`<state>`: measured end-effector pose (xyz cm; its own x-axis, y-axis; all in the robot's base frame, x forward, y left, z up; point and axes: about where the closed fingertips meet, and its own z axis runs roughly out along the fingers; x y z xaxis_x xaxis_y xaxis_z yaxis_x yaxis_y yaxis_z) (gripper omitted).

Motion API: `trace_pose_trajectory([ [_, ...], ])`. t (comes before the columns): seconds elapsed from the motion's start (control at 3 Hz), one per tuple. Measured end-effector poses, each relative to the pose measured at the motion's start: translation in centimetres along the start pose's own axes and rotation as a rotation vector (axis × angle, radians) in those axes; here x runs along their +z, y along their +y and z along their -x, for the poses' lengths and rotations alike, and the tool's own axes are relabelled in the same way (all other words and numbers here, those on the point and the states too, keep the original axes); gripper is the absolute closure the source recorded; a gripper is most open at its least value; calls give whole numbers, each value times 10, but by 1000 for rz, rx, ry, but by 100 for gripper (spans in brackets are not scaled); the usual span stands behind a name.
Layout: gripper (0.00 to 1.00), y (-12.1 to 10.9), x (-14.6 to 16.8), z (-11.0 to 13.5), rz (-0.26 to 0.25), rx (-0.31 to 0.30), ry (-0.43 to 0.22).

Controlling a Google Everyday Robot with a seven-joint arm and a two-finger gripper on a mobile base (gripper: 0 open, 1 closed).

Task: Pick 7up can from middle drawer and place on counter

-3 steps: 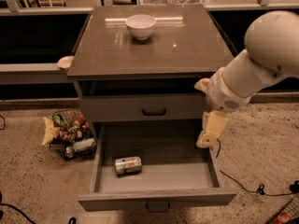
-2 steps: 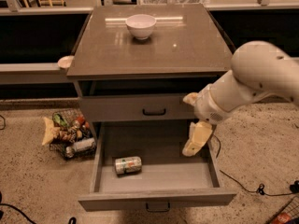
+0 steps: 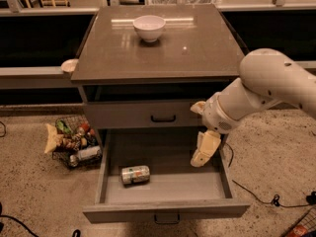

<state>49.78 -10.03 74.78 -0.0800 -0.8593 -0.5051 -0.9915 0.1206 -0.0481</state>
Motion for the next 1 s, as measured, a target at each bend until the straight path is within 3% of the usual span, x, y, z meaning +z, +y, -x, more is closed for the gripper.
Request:
trace_pose_trajectory([
  [0.33,0,9,54,-5,41,-38,23],
  [0.67,0,25,105,-15,37,-51,24],
  [1.0,0,31,153,-21,31,-63,-19],
])
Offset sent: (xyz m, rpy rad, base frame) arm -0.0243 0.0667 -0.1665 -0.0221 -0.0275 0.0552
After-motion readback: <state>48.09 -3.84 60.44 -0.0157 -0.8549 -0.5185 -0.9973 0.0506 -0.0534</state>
